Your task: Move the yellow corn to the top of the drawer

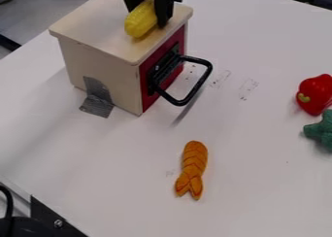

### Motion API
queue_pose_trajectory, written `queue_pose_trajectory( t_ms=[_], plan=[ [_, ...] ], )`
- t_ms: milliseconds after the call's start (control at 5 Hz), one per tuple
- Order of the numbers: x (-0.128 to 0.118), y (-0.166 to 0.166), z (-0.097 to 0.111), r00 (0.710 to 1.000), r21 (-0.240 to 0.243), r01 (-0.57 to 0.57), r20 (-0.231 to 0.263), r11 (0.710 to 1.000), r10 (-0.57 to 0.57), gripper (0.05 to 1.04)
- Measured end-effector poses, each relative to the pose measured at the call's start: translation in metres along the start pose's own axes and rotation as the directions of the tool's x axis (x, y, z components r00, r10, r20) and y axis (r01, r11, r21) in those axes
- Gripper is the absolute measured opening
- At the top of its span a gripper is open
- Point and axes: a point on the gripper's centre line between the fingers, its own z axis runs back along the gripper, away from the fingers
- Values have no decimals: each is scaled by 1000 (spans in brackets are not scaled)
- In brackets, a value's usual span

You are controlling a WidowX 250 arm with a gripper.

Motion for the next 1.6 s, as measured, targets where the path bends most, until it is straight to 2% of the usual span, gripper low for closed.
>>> queue_pose_trajectory(
  t_ms=[200,600,1000,1600],
  plan=[
    [-1,2,0,1000,-4,6,-21,1000,-7,961],
    [-8,2,3,998,-16,8,-60,1000,-8,997],
    [-5,-1,37,1000,-15,-5,-1,1000,5,997],
    [-8,-12,60,1000,-6,0,18,1000,0,997]
  ],
)
